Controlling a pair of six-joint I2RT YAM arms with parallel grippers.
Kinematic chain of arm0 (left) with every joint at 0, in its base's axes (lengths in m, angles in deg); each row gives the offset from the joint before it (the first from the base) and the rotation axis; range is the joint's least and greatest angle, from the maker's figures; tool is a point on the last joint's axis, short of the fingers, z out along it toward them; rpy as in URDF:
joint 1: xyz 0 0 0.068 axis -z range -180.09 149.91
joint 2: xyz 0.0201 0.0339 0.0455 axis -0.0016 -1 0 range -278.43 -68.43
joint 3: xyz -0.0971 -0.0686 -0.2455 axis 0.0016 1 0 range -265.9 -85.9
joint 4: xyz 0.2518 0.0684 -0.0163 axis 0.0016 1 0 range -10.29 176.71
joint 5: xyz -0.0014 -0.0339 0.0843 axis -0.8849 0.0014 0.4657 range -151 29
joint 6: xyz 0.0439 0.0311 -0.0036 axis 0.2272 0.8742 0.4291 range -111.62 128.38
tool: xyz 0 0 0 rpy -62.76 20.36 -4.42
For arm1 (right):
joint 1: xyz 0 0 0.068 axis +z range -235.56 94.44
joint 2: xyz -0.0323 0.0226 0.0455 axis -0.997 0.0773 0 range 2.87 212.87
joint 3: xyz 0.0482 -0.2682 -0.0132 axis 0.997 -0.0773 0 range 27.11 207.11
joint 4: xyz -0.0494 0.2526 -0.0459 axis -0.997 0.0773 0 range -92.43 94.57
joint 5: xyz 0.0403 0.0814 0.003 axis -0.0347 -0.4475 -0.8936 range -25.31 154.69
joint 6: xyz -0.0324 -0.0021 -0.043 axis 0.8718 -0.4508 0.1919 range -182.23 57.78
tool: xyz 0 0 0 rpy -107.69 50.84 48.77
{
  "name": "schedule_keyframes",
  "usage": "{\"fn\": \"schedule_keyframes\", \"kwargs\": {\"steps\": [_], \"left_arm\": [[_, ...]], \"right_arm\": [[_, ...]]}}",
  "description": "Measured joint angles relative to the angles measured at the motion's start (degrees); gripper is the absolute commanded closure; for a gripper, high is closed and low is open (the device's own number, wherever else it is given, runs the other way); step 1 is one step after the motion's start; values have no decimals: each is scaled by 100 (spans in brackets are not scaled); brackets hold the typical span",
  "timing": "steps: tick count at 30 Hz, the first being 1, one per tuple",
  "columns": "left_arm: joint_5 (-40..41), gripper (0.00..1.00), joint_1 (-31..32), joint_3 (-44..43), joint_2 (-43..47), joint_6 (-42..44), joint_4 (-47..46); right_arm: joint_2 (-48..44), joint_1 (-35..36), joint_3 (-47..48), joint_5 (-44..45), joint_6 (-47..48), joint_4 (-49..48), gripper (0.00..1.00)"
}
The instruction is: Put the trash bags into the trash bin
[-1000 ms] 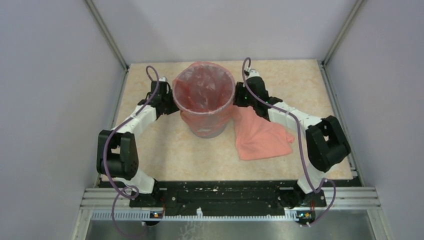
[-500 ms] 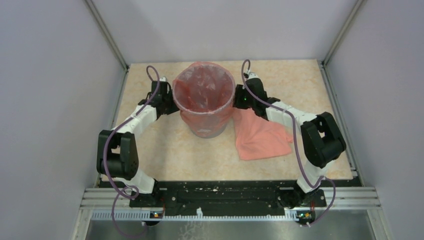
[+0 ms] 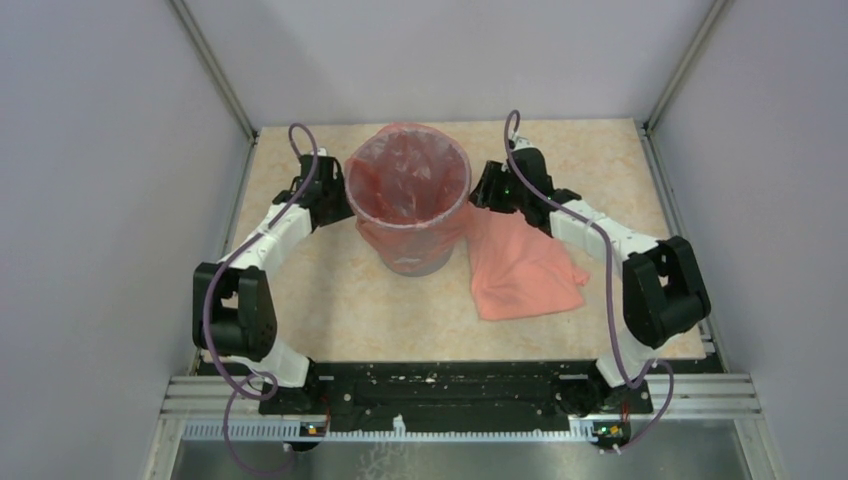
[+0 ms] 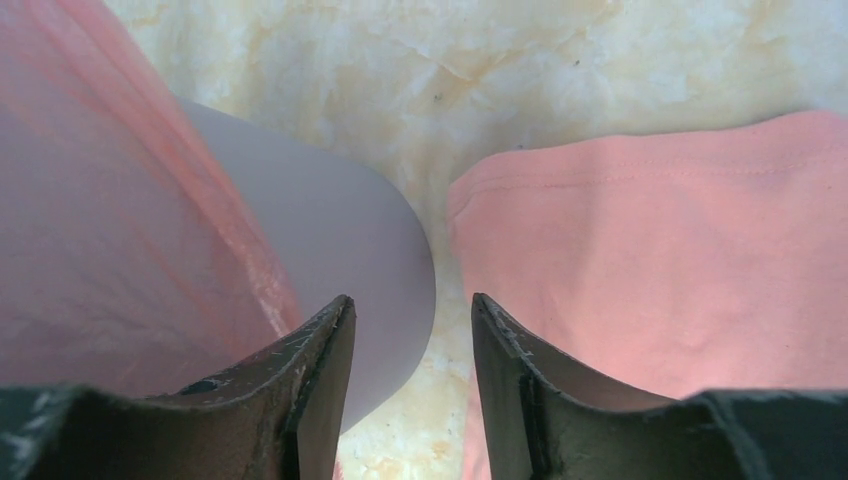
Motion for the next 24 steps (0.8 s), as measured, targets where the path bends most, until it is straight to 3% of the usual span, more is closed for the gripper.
{"fn": "schedule_keyframes", "kwargs": {"steps": [5, 14, 18, 24], "left_arm": [[181, 37, -28, -57, 96, 72, 229], [442, 17, -291, -282, 544, 284, 424], [457, 3, -315, -387, 835, 387, 498], [529, 2, -315, -737, 1189, 575, 675]], "right_arm": [[-188, -33, 28, -11, 72, 234, 42], [-780, -74, 48, 35, 286, 804, 12], [-1410, -79, 44, 105, 409, 990, 7], [-2168, -81, 44, 197, 535, 1255, 1]]}}
